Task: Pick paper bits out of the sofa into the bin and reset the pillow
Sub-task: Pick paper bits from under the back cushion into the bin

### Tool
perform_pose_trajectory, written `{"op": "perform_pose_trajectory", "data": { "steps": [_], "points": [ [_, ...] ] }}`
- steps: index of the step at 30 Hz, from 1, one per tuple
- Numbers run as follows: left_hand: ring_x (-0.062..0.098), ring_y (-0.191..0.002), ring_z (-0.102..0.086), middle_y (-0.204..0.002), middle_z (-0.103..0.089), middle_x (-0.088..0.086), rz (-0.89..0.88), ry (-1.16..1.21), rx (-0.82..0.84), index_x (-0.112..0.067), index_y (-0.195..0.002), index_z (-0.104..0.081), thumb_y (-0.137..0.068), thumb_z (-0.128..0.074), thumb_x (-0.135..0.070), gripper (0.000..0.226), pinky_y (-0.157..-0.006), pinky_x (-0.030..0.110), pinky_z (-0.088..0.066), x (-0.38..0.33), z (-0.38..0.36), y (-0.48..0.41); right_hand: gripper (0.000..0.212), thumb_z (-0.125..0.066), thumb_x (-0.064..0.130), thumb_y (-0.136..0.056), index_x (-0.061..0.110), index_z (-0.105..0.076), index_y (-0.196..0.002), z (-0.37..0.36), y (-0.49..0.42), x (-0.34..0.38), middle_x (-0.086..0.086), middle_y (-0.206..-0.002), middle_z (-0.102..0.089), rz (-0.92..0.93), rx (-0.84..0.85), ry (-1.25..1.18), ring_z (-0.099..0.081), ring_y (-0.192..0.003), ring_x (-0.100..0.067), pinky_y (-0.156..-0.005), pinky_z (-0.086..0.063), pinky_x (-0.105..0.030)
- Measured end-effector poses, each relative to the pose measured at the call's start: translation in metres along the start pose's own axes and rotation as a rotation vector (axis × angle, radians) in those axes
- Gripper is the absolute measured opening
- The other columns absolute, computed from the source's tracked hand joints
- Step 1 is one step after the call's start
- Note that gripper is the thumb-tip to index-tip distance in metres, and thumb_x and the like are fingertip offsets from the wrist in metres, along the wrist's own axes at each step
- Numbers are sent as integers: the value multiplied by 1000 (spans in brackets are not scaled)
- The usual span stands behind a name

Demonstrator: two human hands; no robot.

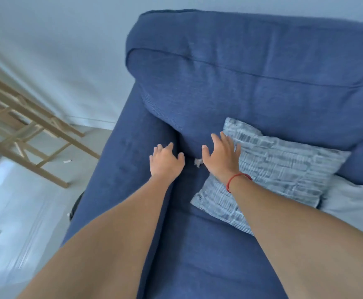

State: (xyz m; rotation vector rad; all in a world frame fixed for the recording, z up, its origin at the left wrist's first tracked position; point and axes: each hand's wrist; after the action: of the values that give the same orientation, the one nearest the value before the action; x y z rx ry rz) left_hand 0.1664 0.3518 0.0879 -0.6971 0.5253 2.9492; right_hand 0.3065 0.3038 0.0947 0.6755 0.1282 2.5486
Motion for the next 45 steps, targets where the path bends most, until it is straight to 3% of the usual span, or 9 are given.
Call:
{"op": "perform_pose_trajectory", "data": {
  "steps": [12, 18, 24, 27, 29, 31, 35, 40, 45],
  "points": [
    [23, -149, -12, -162, -10, 6, -575, -190, 62, -14, -151, -22, -94, -51, -36, 67, -116, 42, -24, -173, -85, 16, 63, -39, 42, -98, 11, -25, -151, 89, -10, -176, -11, -162, -19, -177, 3, 75, -11, -151, -27, -122, -8, -53],
    [35, -140, -31, -154, -33, 9, -433, -432, 237, -19, -153, -2, -96, -31, -51, 71, -110, 52, -31, -175, -112, 26, 63, -27, 45, -100, 7, -27, -150, 77, 15, -205, -14, -143, -50, -116, 166, 294, -40, -138, -30, -120, -6, -56],
    [28, -98, -61, -106, -64, 7, -336, -700, 214, -8, -112, -60, -95, -35, -49, 51, -77, 36, -42, -168, -110, 58, 60, -21, 39, -99, 6, -70, -104, 72, 48, -193, -16, -135, -51, -45, 173, 352, -39, -132, -30, -120, -10, -56],
    [26, -113, -51, -117, -59, 5, -436, -889, 137, -11, -111, -62, -93, -37, -50, 50, -94, 38, -36, -156, -104, 76, 49, -29, 40, -97, 13, -69, -87, 82, 61, -189, -12, -134, -57, -33, 189, 397, -35, -140, -30, -119, 5, -57],
    [27, -124, -44, -127, -54, 6, -439, -833, 160, -10, -114, -62, -93, -36, -50, 52, -103, 42, -31, -145, -100, 92, 38, -37, 39, -95, 15, -54, -70, 90, 78, -186, -7, -106, -69, -63, 230, 340, -57, -119, -29, -118, -13, -55],
    [30, -116, -53, -124, -58, 11, -361, -648, 292, -5, -111, -62, -94, -38, -45, 49, -99, 44, -40, -130, -92, 113, 31, -44, 34, -93, 12, -55, -76, 92, 102, -183, -9, -99, -66, -81, 223, 227, -65, -105, -30, -99, -41, -43],
    [26, -86, -56, -99, -56, 6, -252, -461, 353, -9, -105, -57, -89, -50, -40, 35, -72, 34, -45, -87, -61, 160, 28, -52, 25, -91, 9, -60, -112, 102, 146, -160, -11, -122, -61, -120, 266, 221, -61, -110, -32, -79, -43, -33],
    [28, -102, -58, -114, -58, 5, -191, -226, 222, -17, -113, -58, -89, -52, -39, 33, -88, 37, -49, -59, -28, 184, 13, -55, 20, -89, 12, -55, -100, 108, 170, -116, -10, -114, -59, -77, 308, 228, -59, -104, -31, -80, -41, -33],
    [26, -126, -49, -140, -49, 3, -226, -186, 189, -19, -144, -37, -93, -46, -44, 57, -96, 40, -43, -52, -16, 181, 47, -52, 22, -93, 11, -46, -138, 92, 164, -81, -9, -139, -48, 14, 282, 213, -43, -132, -32, -104, -38, -41]
  ]
}}
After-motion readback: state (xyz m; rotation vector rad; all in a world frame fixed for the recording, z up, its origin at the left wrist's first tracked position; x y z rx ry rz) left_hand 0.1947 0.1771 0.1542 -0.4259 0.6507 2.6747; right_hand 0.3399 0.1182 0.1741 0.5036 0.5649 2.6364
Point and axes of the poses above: each hand's wrist, its own y-axis away from the middle knuckle, its own z-axis out of the back of the hand, x = y × z
